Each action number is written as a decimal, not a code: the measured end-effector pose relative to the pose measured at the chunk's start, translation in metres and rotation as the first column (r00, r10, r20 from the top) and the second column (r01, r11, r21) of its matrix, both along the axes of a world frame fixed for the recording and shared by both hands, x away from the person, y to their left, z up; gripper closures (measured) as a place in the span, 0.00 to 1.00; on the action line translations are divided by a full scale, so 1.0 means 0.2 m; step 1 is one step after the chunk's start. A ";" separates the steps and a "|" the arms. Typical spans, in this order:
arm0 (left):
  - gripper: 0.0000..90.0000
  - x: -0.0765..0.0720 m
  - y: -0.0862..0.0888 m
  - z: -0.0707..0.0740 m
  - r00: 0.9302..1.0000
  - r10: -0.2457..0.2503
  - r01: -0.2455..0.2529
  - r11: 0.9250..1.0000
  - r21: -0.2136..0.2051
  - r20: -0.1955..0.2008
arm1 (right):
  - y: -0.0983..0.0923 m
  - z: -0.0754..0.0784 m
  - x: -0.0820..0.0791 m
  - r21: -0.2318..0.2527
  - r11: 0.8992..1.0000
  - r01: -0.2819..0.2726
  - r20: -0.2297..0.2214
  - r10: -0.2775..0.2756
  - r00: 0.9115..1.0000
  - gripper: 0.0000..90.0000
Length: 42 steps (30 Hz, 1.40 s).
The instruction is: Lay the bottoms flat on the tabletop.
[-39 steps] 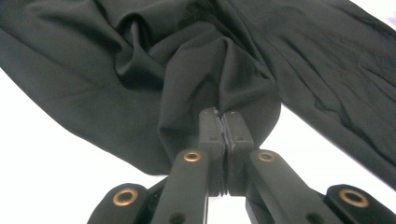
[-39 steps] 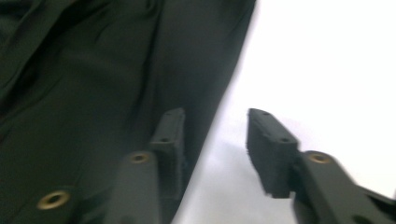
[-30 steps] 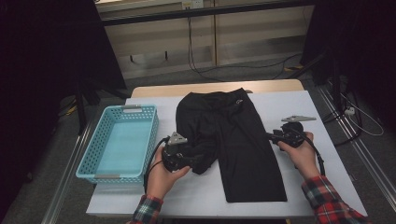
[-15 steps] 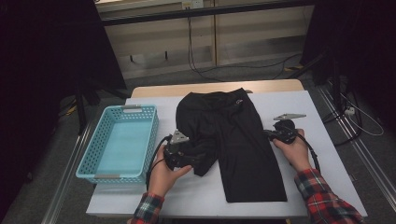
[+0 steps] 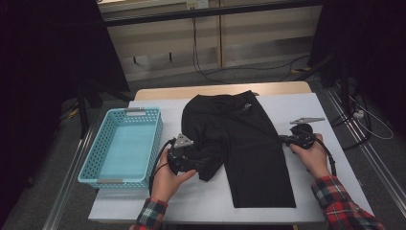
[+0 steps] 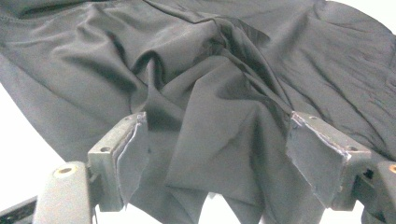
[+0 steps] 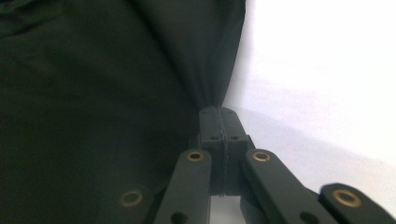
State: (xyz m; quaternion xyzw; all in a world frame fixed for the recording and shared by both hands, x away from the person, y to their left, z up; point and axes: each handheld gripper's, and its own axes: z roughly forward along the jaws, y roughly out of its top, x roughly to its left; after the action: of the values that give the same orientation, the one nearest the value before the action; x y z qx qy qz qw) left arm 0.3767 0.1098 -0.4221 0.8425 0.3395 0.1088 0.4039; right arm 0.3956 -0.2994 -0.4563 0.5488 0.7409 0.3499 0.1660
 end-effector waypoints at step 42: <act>0.24 -0.01 -0.03 0.00 1.000 -0.020 0.020 1.000 0.003 -0.003 | 0.08 -0.01 0.22 -0.108 0.994 0.013 0.042 -0.009 0.999 0.86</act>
State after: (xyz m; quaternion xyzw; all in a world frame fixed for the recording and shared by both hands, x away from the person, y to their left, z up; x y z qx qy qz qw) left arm 0.3744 0.1038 -0.4227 0.8465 0.3315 0.1040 0.4033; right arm 0.4387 -0.2844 -0.4575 0.5356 0.7521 0.3198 0.2127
